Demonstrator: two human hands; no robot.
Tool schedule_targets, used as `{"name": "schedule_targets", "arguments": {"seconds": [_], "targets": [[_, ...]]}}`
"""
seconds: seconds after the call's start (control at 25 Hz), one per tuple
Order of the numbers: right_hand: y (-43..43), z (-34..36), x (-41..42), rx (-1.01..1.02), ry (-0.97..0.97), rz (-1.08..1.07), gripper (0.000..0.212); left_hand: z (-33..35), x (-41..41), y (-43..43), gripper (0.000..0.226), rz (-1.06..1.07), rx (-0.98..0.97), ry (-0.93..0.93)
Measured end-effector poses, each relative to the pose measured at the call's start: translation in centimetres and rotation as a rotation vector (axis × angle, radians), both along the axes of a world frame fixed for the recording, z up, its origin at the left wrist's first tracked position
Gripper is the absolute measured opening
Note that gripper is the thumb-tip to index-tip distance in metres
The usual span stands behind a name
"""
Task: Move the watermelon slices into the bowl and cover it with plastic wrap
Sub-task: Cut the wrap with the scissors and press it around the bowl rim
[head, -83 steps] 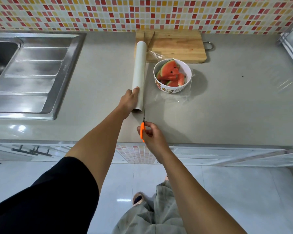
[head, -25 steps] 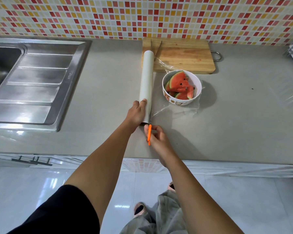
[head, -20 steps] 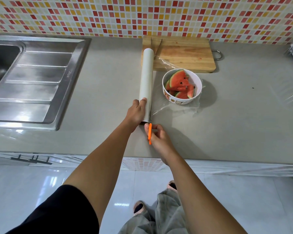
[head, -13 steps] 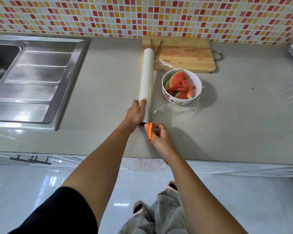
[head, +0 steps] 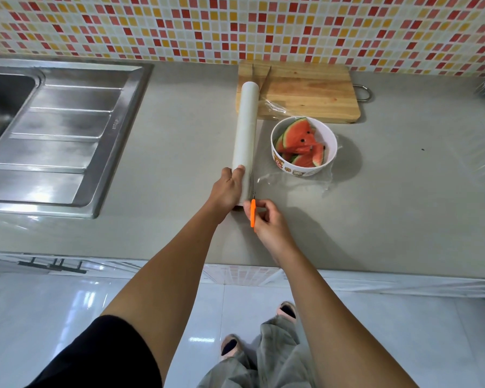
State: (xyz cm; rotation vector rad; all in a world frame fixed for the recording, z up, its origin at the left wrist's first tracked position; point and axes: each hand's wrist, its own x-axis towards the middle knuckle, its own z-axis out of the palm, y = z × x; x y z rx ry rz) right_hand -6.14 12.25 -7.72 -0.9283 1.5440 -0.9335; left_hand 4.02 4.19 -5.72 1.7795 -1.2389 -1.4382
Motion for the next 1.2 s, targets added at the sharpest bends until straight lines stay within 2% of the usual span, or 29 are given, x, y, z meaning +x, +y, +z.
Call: {"name": "schedule_targets", "arguments": {"seconds": [0.16,0.32,0.48,0.68,0.96,1.12,1.2], "targets": [[-1.2,0.2,0.0,0.018,-0.021,-0.002,0.047,0.0,0.1,0.0,0.044,-0.003,0.011,0.043],[-1.6,-0.3,-0.3,-0.017,-0.016,-0.022,0.034,0.0,0.2,0.0,0.045,-0.007,-0.002,0.021],[-2.5,-0.1,-0.2,-0.001,-0.046,-0.029,0.034,-0.2,0.2,0.0,0.042,-0.007,-0.007,0.041],[-3.3,-0.1,-0.6,-0.035,-0.076,-0.047,0.023,-0.3,0.2,-0.1,0.041,0.001,0.001,0.038],[-4.8,0.4,-0.6,-0.069,-0.143,-0.076,0.022,-0.1,0.4,0.1,0.035,0.007,0.000,0.061],[-5.4,0.5,-0.5,-0.026,-0.158,-0.097,0.035,-0.1,0.5,0.3,0.037,-0.007,-0.001,0.044],[-5.8,0.5,-0.5,-0.029,-0.163,-0.106,0.035,0.0,0.6,0.4,0.037,-0.008,-0.001,0.044]]}}
